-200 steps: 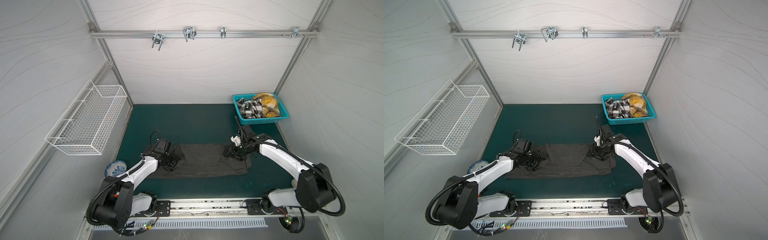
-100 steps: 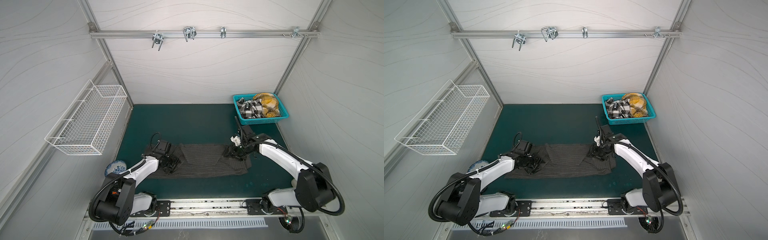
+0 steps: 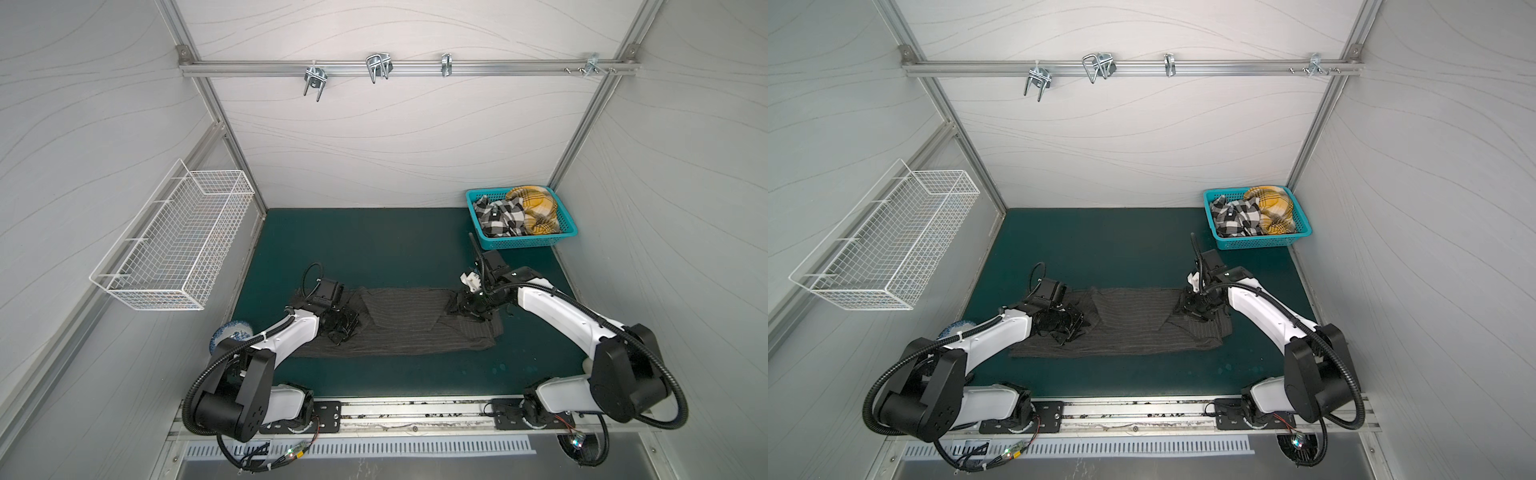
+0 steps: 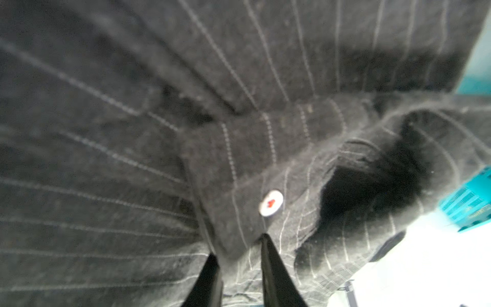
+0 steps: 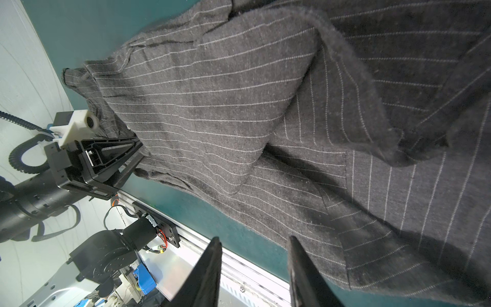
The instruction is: Fold and stack the long sleeve shirts
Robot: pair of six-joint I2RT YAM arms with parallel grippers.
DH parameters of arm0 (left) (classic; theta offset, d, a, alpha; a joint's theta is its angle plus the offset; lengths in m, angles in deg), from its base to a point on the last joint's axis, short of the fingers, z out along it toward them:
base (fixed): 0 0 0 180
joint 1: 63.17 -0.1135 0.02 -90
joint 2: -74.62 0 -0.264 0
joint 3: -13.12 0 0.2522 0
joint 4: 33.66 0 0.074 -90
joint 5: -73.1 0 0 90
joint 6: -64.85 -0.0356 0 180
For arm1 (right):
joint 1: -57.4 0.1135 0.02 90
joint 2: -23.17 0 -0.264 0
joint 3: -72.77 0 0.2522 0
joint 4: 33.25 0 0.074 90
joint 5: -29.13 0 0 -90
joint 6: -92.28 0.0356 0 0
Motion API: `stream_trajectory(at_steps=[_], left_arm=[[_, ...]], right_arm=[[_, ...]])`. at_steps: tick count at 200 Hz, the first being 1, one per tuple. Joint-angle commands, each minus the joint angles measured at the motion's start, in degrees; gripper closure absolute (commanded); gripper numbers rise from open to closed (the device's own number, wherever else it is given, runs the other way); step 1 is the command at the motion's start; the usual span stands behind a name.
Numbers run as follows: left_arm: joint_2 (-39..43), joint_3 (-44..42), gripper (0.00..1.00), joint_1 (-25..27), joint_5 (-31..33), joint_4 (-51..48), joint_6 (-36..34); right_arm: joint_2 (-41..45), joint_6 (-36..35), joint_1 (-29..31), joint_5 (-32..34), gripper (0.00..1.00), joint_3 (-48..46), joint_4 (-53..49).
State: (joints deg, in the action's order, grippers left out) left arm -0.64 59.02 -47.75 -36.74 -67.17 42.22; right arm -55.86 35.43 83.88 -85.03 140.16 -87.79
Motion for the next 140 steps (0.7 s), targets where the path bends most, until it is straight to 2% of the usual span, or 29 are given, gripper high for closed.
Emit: stream_trajectory(at_steps=[1, 17, 44, 64, 88, 140], left_arm=[[1.3, 3.6, 0.89, 0.0, 2.1, -2.7, -2.2], [0.9, 5.3, 1.0, 0.0, 2.4, -4.8, -4.1], [2.3, 11.3, 1.0, 0.0, 5.4, -14.7, -9.1], [4.2, 20.4, 1.0, 0.5, 12.0, -28.5, -15.4], [7.5, 30.8, 1.0, 0.7, 16.2, -40.2, -22.9], [15.7, 44.2, 1.0, 0.7, 17.2, -46.0, -28.8]], right_arm=[[-0.3, 0.1, -0.4, -0.5, 0.59, 1.3, -0.7], [-0.4, 0.0, -0.4, -0.2, 0.59, 1.9, -0.9], [-0.7, -0.6, -2.1, 0.0, 0.58, 2.7, -1.2], [-1.6, -0.2, -5.3, -1.5, 0.57, 3.5, -0.6], [-4.4, 0.4, -8.3, -2.5, 0.45, 5.5, 0.0], [-9.9, 4.2, -14.7, -0.1, 0.4, 6.0, 0.8]])
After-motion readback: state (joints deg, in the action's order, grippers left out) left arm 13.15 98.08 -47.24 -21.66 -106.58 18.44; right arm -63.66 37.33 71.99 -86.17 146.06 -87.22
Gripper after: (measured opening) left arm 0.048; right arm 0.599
